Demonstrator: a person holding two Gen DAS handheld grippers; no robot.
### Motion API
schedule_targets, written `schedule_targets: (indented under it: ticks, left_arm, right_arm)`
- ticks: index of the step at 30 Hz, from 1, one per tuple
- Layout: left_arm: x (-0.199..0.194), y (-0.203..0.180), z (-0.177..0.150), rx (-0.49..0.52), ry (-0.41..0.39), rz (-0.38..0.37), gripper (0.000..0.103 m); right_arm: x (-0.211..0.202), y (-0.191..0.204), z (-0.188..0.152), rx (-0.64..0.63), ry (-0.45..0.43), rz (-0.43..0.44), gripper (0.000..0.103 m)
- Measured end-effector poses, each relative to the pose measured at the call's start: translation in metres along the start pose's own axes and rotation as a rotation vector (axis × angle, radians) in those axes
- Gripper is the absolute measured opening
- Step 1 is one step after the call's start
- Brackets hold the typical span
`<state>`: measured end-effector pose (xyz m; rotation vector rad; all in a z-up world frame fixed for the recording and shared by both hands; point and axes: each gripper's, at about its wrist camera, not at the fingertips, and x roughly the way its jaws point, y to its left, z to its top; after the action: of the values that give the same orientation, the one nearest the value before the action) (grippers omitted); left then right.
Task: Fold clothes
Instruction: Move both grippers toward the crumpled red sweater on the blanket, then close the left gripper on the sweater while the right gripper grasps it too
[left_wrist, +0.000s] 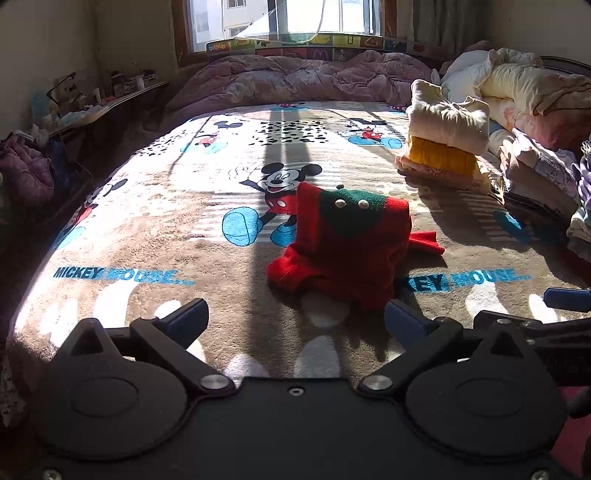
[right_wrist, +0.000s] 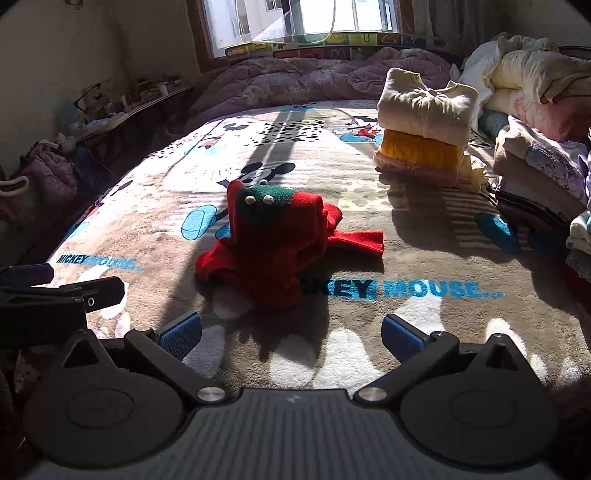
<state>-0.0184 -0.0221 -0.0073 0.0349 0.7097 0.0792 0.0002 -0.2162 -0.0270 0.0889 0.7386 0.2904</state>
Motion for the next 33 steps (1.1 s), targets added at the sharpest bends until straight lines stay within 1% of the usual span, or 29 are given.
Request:
schedule_targets:
  ticks: [5, 9, 13, 17, 21, 24, 27, 29, 32, 33]
  left_arm:
    - [0.012, -0.004, 0.002, 0.010, 0.018, 0.003, 0.103]
    - [0.029, -0.003, 0.006, -0.003, 0.037, 0.006, 0.103]
    - [0.056, 0.002, 0.005, -0.011, 0.080, 0.005, 0.103]
    - [0.083, 0.007, 0.005, -0.019, 0.124, 0.004, 0.103]
    - [0.111, 0.011, 0.004, -0.027, 0.168, 0.002, 0.103]
    - [0.127, 0.019, 0.001, -0.059, 0.127, -0.044, 0.103]
    - [0.143, 0.028, -0.003, -0.093, 0.080, -0.094, 0.103]
    - [0.154, 0.027, -0.004, -0.076, 0.080, -0.096, 0.103]
    - [0.175, 0.025, -0.005, -0.032, 0.120, -0.100, 0.103]
    - [0.181, 0.026, -0.005, -0.032, 0.133, -0.103, 0.103]
  right_arm:
    - [0.009, -0.006, 0.000, 0.000, -0.004, 0.016, 0.102]
    - [0.023, -0.009, 0.003, -0.005, 0.001, 0.026, 0.102]
    - [0.041, -0.016, 0.005, -0.005, 0.004, 0.066, 0.102]
    - [0.054, -0.024, 0.003, 0.006, -0.069, 0.140, 0.102]
    - [0.074, -0.028, 0.002, 0.007, -0.057, 0.172, 0.102]
    - [0.091, -0.028, 0.002, -0.042, -0.047, 0.138, 0.102]
    - [0.108, -0.034, 0.000, -0.039, -0.037, 0.147, 0.102]
    - [0.119, -0.038, -0.001, -0.035, -0.030, 0.155, 0.103]
    - [0.137, -0.041, 0.000, -0.050, -0.018, 0.180, 0.102]
    - [0.143, -0.040, 0.000, -0.062, -0.017, 0.182, 0.102]
